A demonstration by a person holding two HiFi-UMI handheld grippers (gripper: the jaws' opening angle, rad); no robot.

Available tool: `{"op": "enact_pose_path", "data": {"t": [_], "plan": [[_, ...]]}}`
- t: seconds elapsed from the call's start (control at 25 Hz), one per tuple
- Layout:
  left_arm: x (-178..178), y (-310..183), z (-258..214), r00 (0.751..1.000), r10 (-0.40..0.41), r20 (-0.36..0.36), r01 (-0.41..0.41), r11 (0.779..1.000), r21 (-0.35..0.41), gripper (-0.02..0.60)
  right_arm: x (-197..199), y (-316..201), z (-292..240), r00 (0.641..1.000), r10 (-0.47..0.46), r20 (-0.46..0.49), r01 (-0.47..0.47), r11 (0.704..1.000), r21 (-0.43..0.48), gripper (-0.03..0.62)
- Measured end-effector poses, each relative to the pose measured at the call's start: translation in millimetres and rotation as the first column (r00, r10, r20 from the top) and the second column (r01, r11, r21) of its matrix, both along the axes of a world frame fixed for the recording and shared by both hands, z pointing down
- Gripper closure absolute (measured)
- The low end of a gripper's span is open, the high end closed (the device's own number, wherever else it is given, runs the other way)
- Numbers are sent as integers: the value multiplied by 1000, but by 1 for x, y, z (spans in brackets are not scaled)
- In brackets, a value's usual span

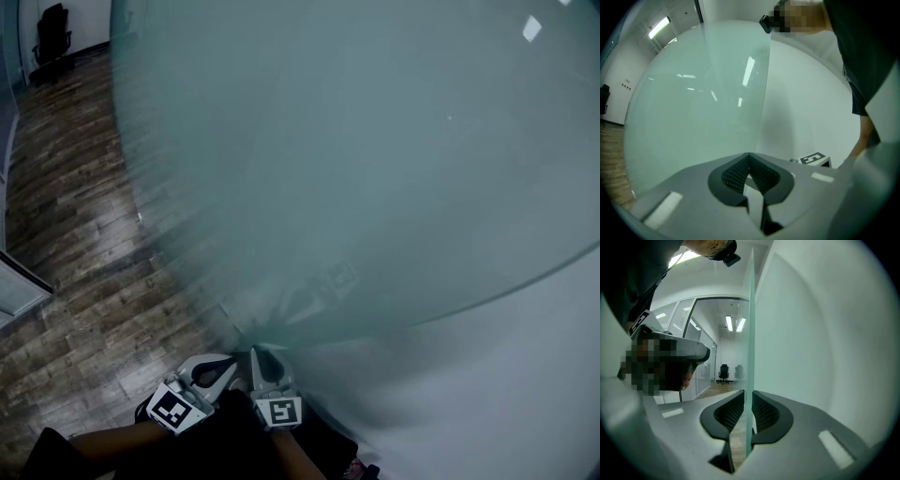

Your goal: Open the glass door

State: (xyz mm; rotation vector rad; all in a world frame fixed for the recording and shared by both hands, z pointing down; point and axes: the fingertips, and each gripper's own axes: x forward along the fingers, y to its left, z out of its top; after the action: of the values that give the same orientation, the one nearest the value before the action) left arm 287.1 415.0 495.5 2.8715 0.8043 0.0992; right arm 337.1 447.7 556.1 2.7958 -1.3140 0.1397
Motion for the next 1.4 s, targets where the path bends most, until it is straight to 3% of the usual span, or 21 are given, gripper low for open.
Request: {"op": "enact_pose_path", "data": {"t": [0.24, 0.4, 0.56, 0.84, 1.4], "plan": [[20, 8, -14, 994, -102, -35, 102, 995, -19, 581, 14, 5, -5, 999, -50, 0, 50, 998, -29, 539], [56, 20, -25, 989, -144, -20, 144, 989, -23, 581, 58, 18, -14, 998, -62, 3, 62, 996, -59, 536], [37, 14, -18, 979, -200, -42, 199, 980, -33, 581, 51, 24, 2, 997, -71, 11, 72, 996, -61, 537], [44, 8, -11, 952, -300, -57, 297, 953, -65, 581, 71, 29, -1, 994, -105, -5, 105, 993, -49, 539], [57, 12, -13, 919, -394, -36, 392, 918, -57, 581, 71, 24, -10, 968, -250, -27, 249, 967, -48, 543]]}}
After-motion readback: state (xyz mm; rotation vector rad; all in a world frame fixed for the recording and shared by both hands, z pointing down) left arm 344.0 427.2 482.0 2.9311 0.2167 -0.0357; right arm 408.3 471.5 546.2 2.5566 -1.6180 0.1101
